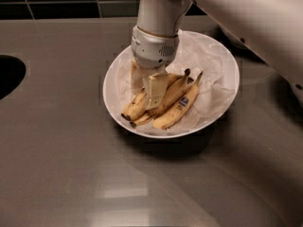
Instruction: Pick banana from white bowl
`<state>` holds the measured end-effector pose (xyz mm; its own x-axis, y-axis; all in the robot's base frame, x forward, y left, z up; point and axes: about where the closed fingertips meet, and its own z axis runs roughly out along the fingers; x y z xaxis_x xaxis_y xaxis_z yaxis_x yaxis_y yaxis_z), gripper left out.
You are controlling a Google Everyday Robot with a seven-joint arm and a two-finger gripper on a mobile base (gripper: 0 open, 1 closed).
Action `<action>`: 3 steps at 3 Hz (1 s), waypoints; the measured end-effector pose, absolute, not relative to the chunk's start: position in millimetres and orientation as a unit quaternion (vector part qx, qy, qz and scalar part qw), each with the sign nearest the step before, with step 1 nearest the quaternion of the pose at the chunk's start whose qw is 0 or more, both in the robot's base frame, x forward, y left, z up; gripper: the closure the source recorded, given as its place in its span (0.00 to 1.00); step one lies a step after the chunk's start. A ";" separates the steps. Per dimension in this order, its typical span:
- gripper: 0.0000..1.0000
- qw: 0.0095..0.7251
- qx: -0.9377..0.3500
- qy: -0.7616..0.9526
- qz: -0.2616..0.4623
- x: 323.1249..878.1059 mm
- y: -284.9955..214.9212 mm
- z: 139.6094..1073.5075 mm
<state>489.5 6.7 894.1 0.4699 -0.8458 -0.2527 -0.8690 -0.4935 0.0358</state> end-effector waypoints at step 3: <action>1.00 0.082 -0.858 0.502 0.075 489.8 22.0 917.8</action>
Offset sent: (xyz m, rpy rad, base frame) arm -0.0119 0.0075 0.0291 -0.0284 -0.0880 0.0047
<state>489.8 22.0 917.8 0.4853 -0.8486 -0.2107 -0.8731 -0.4831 -0.0652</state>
